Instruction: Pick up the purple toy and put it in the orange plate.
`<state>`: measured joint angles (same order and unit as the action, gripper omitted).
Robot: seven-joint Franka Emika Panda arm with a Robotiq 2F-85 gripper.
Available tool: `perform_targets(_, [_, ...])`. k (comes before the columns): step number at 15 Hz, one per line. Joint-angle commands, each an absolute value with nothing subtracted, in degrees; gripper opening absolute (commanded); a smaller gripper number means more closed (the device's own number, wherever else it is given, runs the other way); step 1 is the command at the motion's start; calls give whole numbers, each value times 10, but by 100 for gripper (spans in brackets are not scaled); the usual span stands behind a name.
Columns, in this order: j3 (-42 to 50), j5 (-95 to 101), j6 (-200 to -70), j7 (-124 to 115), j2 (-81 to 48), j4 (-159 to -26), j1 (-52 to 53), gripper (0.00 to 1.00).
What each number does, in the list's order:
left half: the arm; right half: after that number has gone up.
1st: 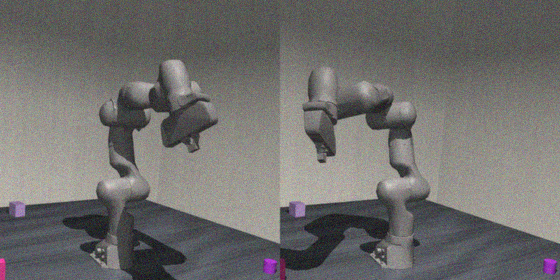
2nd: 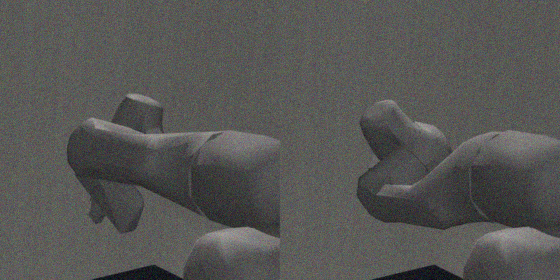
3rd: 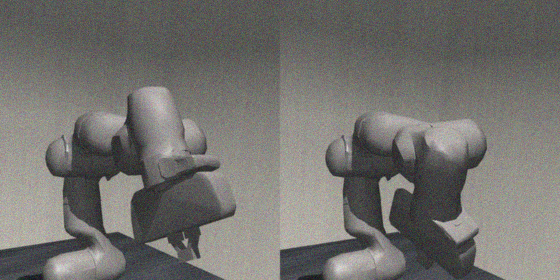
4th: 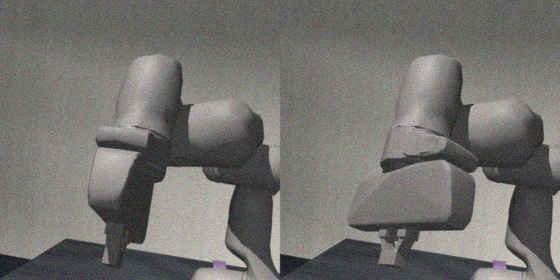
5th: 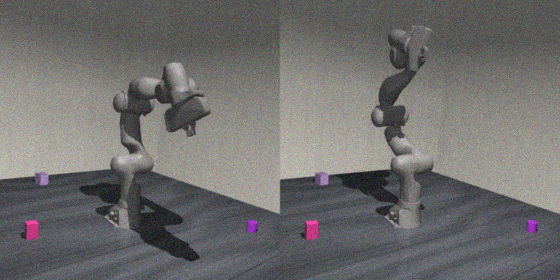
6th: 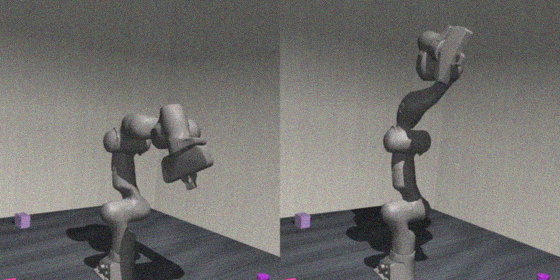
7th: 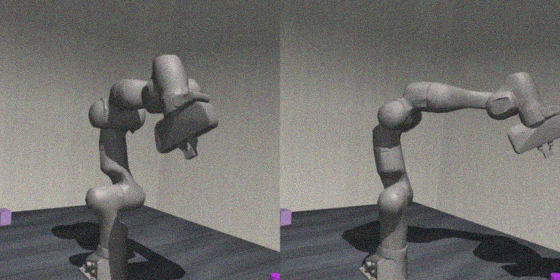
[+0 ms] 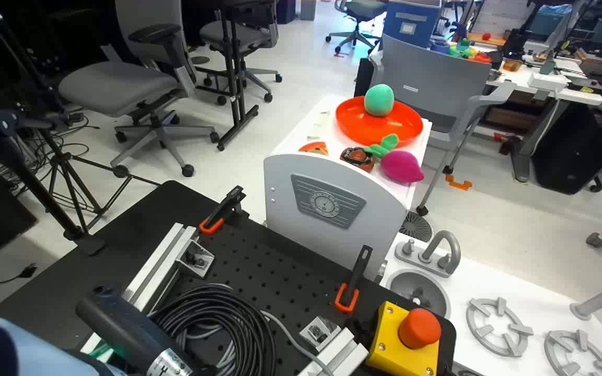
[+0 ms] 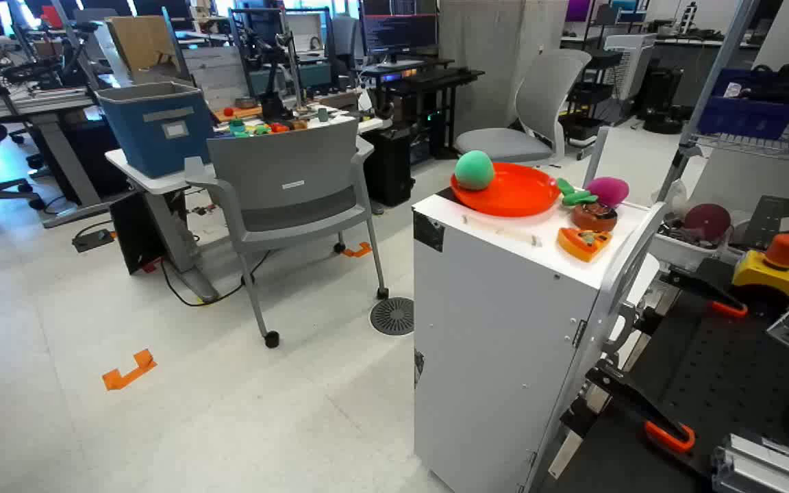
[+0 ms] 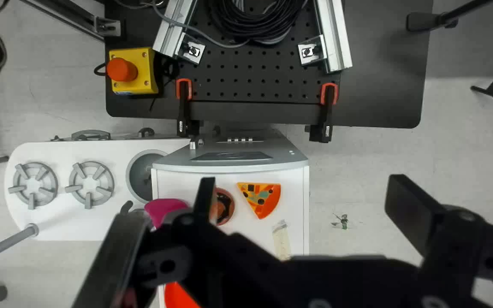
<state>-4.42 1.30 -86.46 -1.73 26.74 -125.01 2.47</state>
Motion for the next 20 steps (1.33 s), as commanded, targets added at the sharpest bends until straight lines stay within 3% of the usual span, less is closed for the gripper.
perform_targets(1, [-42,14,-863,-18,267,-1248,28,100])
perform_targets(20, [-39,14,-919,-67,274,-1258,11,100])
